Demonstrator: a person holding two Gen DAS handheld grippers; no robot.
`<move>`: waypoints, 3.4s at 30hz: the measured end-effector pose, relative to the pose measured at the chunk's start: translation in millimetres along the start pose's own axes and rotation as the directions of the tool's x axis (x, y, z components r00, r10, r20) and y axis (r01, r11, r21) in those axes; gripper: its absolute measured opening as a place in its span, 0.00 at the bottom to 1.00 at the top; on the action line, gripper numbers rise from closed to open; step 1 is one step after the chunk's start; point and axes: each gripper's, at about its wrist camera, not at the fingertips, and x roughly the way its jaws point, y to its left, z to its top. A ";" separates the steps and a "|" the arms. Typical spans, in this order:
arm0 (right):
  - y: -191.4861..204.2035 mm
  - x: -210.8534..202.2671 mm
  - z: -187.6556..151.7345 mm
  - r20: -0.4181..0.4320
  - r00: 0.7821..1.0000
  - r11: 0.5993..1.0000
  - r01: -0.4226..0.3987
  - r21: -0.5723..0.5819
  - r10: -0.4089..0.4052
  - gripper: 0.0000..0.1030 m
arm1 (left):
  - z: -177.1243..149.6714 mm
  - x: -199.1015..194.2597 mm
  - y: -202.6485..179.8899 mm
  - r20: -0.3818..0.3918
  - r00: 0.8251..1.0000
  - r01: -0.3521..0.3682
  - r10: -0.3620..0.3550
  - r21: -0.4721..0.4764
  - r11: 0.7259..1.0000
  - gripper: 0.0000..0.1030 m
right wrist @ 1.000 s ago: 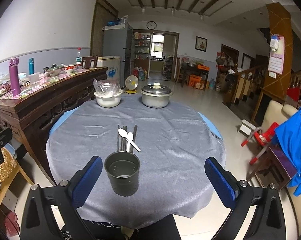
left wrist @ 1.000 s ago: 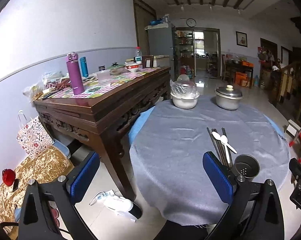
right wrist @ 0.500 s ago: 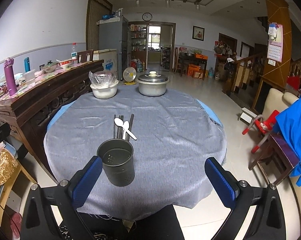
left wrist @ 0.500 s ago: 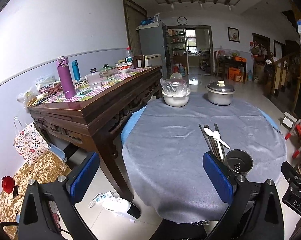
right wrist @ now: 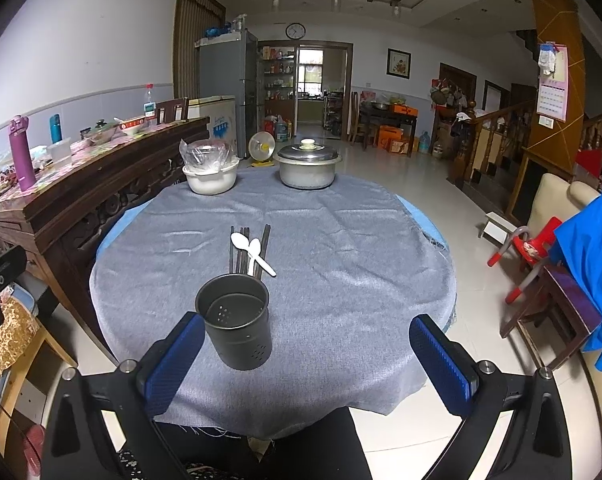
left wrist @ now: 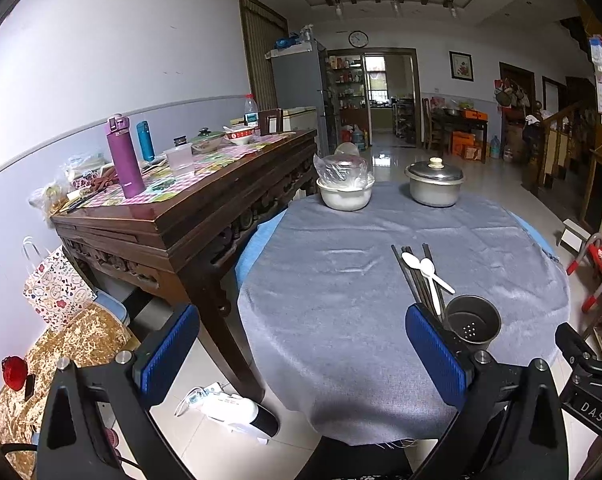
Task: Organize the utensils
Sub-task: 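Move both tools toward the chopsticks and white spoons on the cloth, then close the left tool on a white spoon while the right tool approaches another spoon, then close the right tool on the second white spoon and lift it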
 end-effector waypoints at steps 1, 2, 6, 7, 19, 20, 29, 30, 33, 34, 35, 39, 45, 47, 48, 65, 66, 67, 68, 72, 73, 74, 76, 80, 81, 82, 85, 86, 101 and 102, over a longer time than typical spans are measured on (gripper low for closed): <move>0.2 0.3 0.0 -0.001 1.000 1.000 -0.001 -0.001 0.001 1.00 | 0.1 0.7 -0.3 -0.001 1.000 0.002 -0.002 0.000 1.000 0.99; -0.1 1.4 -0.8 -0.003 1.000 1.000 -0.001 -0.003 0.001 1.00 | 0.4 2.4 -1.1 -0.004 1.000 0.006 -0.006 0.002 1.000 0.99; -3.5 10.1 0.5 -0.024 0.999 0.999 -0.043 -0.003 0.043 1.00 | 7.4 17.6 -4.8 -0.040 0.998 0.058 -0.058 -0.002 0.998 0.99; -6.7 13.1 2.2 -0.030 0.997 0.998 -0.069 0.005 0.069 1.00 | 11.6 24.6 -5.6 -0.052 0.995 0.080 -0.080 -0.011 0.997 0.99; -61.7 104.3 58.7 -0.112 0.959 0.962 -0.248 0.118 0.261 1.00 | 45.6 146.0 -17.5 -0.226 0.928 0.278 -0.295 -0.106 0.955 0.99; -63.6 117.6 62.7 -0.126 0.949 0.953 -0.274 0.128 0.289 0.98 | 46.3 157.2 -18.0 -0.242 0.922 0.281 -0.303 -0.123 0.952 0.99; -40.1 264.8 93.1 -0.312 0.837 0.893 -0.426 0.142 0.449 0.64 | 47.7 244.2 -28.2 -0.317 0.890 0.281 -0.327 -0.183 0.942 0.94; -35.9 278.3 94.7 -0.322 0.829 0.889 -0.434 0.146 0.458 0.62 | 50.1 253.6 -30.5 -0.319 0.885 0.293 -0.340 -0.188 0.937 0.87; -27.6 309.1 94.6 -0.347 0.816 0.887 -0.433 0.161 0.462 0.59 | 56.2 287.7 -45.7 -0.354 0.844 0.346 -0.402 -0.212 0.914 0.74; -27.0 316.6 94.0 -0.348 0.813 0.884 -0.434 0.174 0.468 0.59 | 57.8 295.7 -50.1 -0.364 0.835 0.355 -0.414 -0.218 0.909 0.73; -27.4 322.5 92.5 -0.345 0.806 0.877 -0.440 0.192 0.480 0.59 | 58.2 308.6 -56.8 -0.376 0.823 0.362 -0.425 -0.228 0.904 0.73; -32.8 332.3 83.9 -0.345 0.802 0.872 -0.438 0.217 0.488 0.59 | 55.3 348.5 -86.6 -0.409 0.779 0.399 -0.476 -0.262 0.879 0.71; -50.8 347.1 69.7 -0.359 0.795 0.870 -0.416 0.266 0.490 0.59 | 43.0 391.5 -133.2 -0.466 0.722 0.439 -0.512 -0.263 0.859 0.50; -55.2 348.9 68.5 -0.358 0.796 0.870 -0.413 0.271 0.489 0.59 | 41.1 398.1 -138.2 -0.460 0.711 0.452 -0.532 -0.281 0.847 0.45; -57.3 350.1 68.2 -0.357 0.795 0.869 -0.412 0.275 0.490 0.59 | 40.3 402.5 -141.2 -0.460 0.708 0.458 -0.537 -0.279 0.844 0.42; -31.0 366.1 79.6 -0.362 0.778 0.858 -0.457 0.236 0.514 0.59 | 54.5 403.4 -138.5 -0.364 0.722 0.528 -0.588 -0.259 0.809 0.02; -24.9 367.4 82.4 -0.362 0.773 0.853 -0.468 0.229 0.521 0.58 | 57.3 400.9 -135.0 -0.353 0.726 0.531 -0.590 -0.256 0.807 0.02; -19.1 369.3 84.5 -0.365 0.768 0.850 -0.477 0.223 0.526 0.53 | 60.2 398.3 -129.6 -0.342 0.730 0.535 -0.592 -0.254 0.806 0.02; -14.2 371.1 85.8 -0.370 0.763 0.848 -0.483 0.217 0.530 0.47 | 63.1 394.8 -123.1 -0.331 0.735 0.536 -0.591 -0.249 0.807 0.02; 10.0 380.9 89.3 -0.397 0.747 0.843 -0.506 0.181 0.533 0.33 | 67.5 385.6 -105.7 -0.316 0.749 0.533 -0.583 -0.235 0.813 0.02; 16.4 383.7 90.1 -0.402 0.745 0.843 -0.509 0.174 0.532 0.32 | 68.1 381.8 -101.5 -0.311 0.753 0.533 -0.580 -0.229 0.815 0.02; 20.3 384.5 90.5 -0.403 0.746 0.844 -0.510 0.167 0.530 0.27 | 68.6 378.0 -98.2 -0.306 0.758 0.532 -0.576 -0.220 0.818 0.02; 30.9 388.5 92.1 -0.412 0.746 0.846 -0.515 0.141 0.523 0.19 | 68.4 369.9 -94.2 -0.297 0.764 0.533 -0.573 -0.210 0.820 0.02; 44.1 401.8 91.3 -0.454 0.760 0.874 -0.475 0.101 0.465 0.12 | 67.0 354.3 -90.5 -0.278 0.775 0.536 -0.567 -0.184 0.824 0.02; 46.0 403.3 90.2 -0.460 0.763 0.879 -0.469 0.089 0.454 0.08 | 67.0 350.8 -89.5 -0.274 0.775 0.540 -0.570 -0.182 0.822 0.02; 47.3 403.1 90.3 -0.460 0.770 0.884 -0.462 0.075 0.442 0.05 | 67.3 345.6 -87.8 -0.267 0.776 0.543 -0.572 -0.179 0.820 0.02; 49.7 401.6 91.6 -0.457 0.786 0.894 -0.445 0.047 0.415 0.01 | 68.8 333.3 -78.5 -0.248 0.779 0.543 -0.575 -0.189 0.818 0.02; 49.7 400.1 92.1 -0.449 0.790 0.894 -0.446 0.045 0.417 0.01 | 69.6 330.0 -75.8 -0.240 0.780 0.544 -0.578 -0.196 0.816 0.02; 59.8 394.7 105.0 -0.439 0.751 0.840 -0.542 0.015 0.493 0.49 | 75.7 295.4 -59.5 -0.185 0.808 0.528 -0.560 -0.195 0.826 0.02; 61.7 397.5 103.9 -0.445 0.756 0.845 -0.535 0.000 0.480 0.49 | 74.7 295.5 -59.3 -0.189 0.807 0.528 -0.560 -0.196 0.826 0.02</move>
